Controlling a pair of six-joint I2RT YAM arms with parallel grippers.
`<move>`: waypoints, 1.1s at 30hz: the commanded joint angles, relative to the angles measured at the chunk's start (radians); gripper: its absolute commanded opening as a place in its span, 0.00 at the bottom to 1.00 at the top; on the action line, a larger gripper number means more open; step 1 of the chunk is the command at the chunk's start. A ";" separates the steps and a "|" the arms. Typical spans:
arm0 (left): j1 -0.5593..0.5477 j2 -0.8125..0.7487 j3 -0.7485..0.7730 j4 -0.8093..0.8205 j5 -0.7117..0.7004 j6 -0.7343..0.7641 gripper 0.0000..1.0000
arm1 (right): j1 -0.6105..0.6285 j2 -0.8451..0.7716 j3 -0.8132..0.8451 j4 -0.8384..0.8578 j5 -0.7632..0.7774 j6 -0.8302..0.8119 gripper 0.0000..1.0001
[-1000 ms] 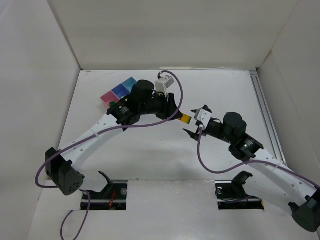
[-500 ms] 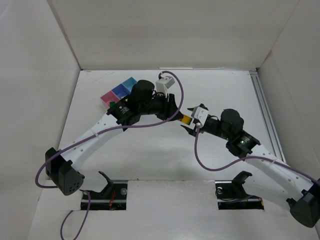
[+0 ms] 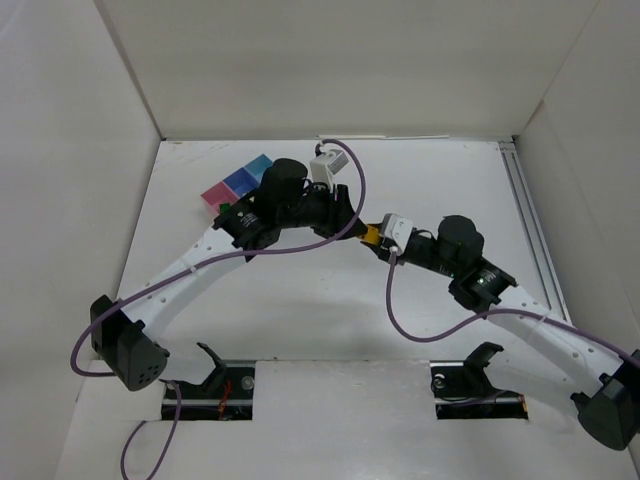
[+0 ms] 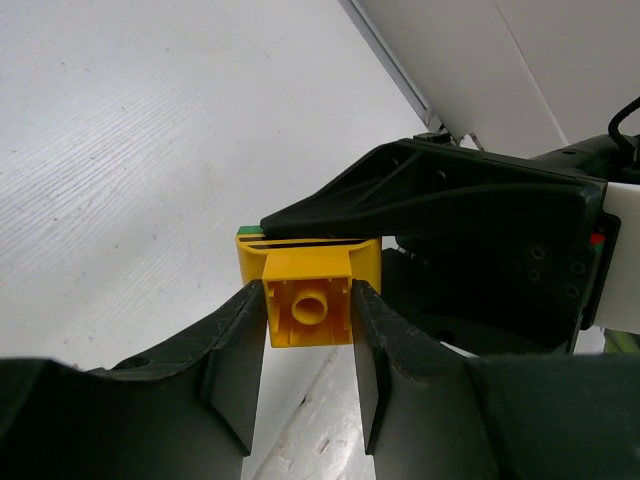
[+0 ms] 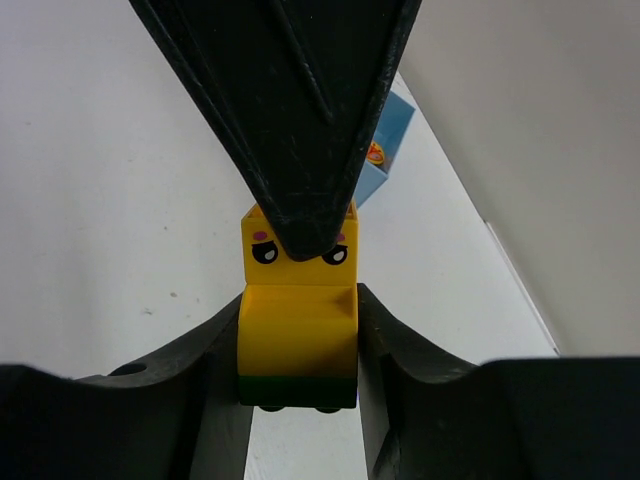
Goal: Sort the legos into containers by color
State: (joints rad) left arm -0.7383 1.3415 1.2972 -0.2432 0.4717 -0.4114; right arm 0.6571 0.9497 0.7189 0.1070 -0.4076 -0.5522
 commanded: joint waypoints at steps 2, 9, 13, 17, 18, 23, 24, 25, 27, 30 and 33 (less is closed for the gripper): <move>0.005 -0.019 0.008 -0.005 -0.010 0.025 0.08 | 0.007 -0.026 0.030 0.074 -0.017 0.003 0.16; 0.103 -0.102 -0.010 -0.015 -0.085 0.034 0.06 | 0.007 -0.136 -0.076 0.074 0.030 0.038 0.00; 0.183 -0.134 -0.019 -0.015 -0.094 0.025 0.06 | 0.007 -0.167 -0.124 0.074 0.030 0.066 0.00; 0.229 -0.145 -0.019 -0.015 -0.094 0.025 0.06 | -0.002 -0.177 -0.133 0.062 0.030 0.066 0.00; 0.229 -0.145 -0.019 -0.015 -0.117 0.025 0.06 | -0.002 -0.177 -0.133 0.062 0.030 0.066 0.00; 0.252 -0.088 0.017 -0.099 -0.316 -0.026 0.08 | -0.002 -0.167 -0.115 0.062 0.102 0.100 0.00; 0.264 -0.050 0.028 -0.117 -0.379 -0.044 0.08 | -0.002 -0.158 -0.115 0.062 0.152 0.109 0.00; 0.290 -0.030 0.046 -0.131 -0.401 -0.067 0.08 | -0.011 -0.158 -0.104 0.062 0.165 0.109 0.00; 0.315 0.028 0.060 -0.154 -0.439 -0.089 0.08 | -0.022 -0.132 -0.104 0.062 0.188 0.124 0.00; 0.338 0.088 0.092 -0.168 -0.551 -0.110 0.08 | -0.042 -0.097 -0.082 0.062 0.211 0.155 0.00; 0.338 0.204 0.187 -0.224 -0.688 -0.141 0.08 | -0.065 -0.054 -0.061 0.062 0.231 0.164 0.00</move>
State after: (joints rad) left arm -0.3985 1.5036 1.3792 -0.4229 -0.0475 -0.5079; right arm 0.6140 0.8726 0.5964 0.1375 -0.2241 -0.4259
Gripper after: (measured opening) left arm 0.323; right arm 0.430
